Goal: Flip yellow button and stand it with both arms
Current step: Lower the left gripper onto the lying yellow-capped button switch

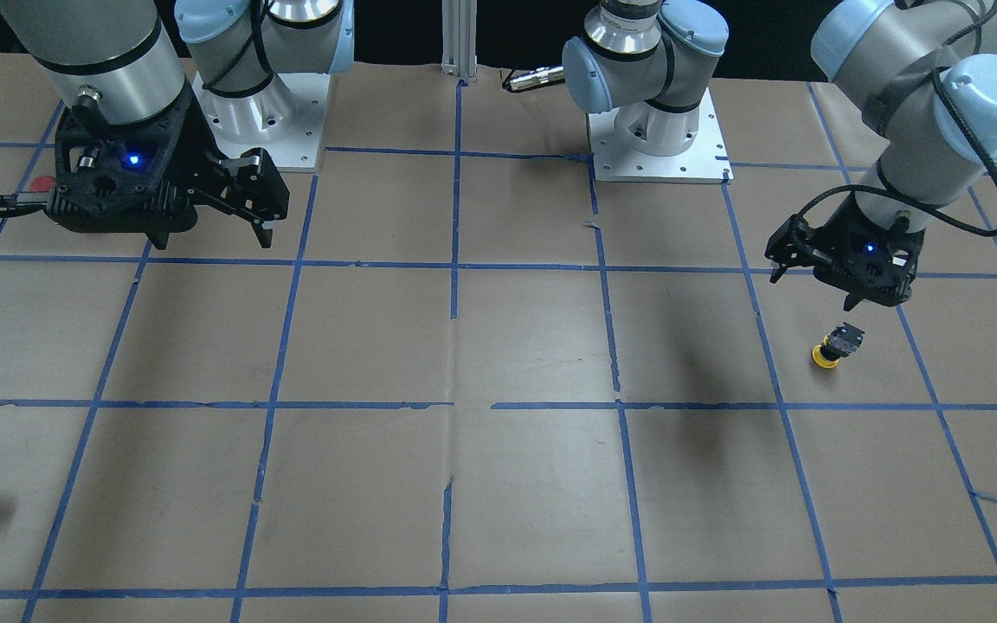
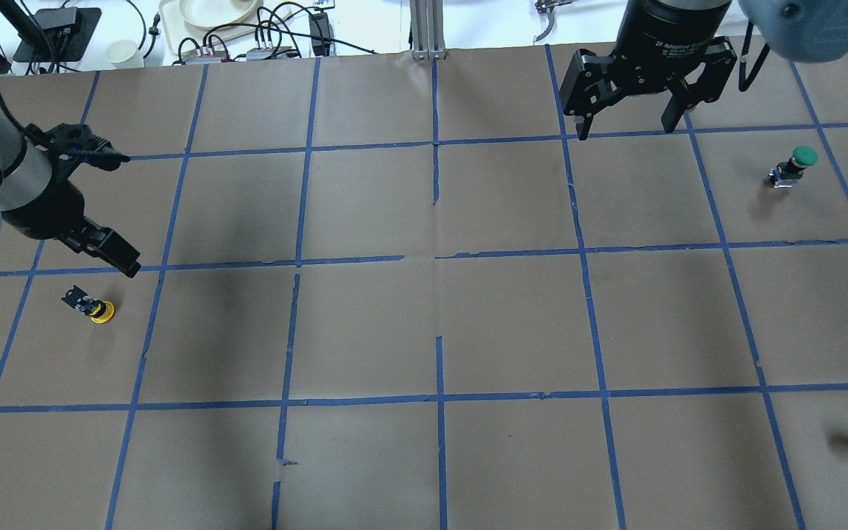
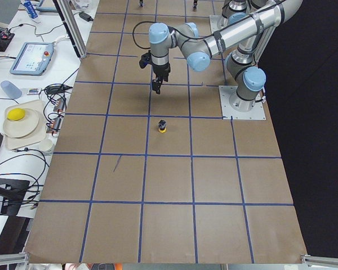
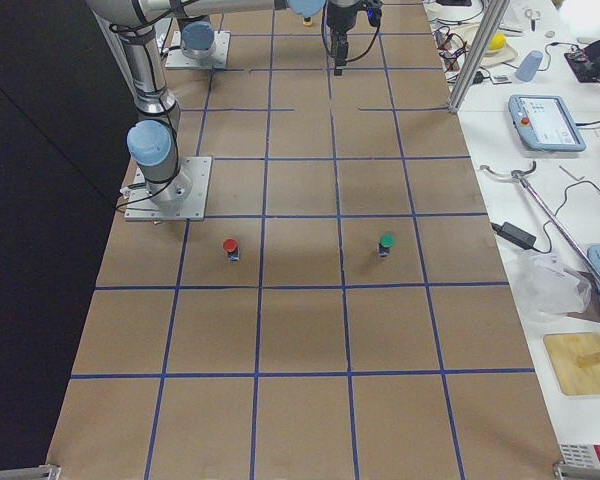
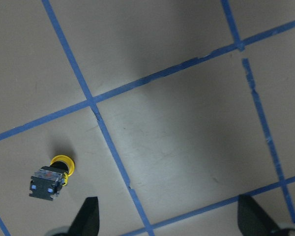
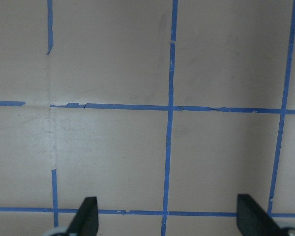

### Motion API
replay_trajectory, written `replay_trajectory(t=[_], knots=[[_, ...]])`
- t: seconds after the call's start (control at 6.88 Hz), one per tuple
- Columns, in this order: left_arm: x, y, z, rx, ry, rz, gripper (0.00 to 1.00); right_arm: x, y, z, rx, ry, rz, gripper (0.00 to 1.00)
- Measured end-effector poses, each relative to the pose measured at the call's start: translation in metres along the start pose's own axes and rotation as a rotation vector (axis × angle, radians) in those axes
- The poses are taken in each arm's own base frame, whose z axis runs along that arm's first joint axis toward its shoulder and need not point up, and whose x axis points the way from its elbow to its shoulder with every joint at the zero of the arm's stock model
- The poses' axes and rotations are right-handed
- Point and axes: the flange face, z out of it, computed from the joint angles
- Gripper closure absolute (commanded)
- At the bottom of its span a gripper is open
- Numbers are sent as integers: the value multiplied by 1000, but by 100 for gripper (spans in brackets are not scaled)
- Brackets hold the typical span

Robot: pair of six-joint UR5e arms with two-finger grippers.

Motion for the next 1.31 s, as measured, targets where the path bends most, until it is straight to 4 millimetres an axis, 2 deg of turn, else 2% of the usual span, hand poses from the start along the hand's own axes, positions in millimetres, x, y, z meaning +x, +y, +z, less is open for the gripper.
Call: replay_trajectory(t=[0.29,0.44,0.73,1.16,1.31], knots=[[-67,27,50,48,16,175,1,0,0,0,0,1,0,0],[-89,35,69,69,16,225,1,0,0,0,0,2,0,0],[-100,42,91,73,38,249,1,1,0,0,0,7,-1,0],[-91,50,115,75,5,252,1,1,0,0,0,9,-2,0],[-88,51,120,77,-3,252,5,1,0,0,0,9,-2,0]])
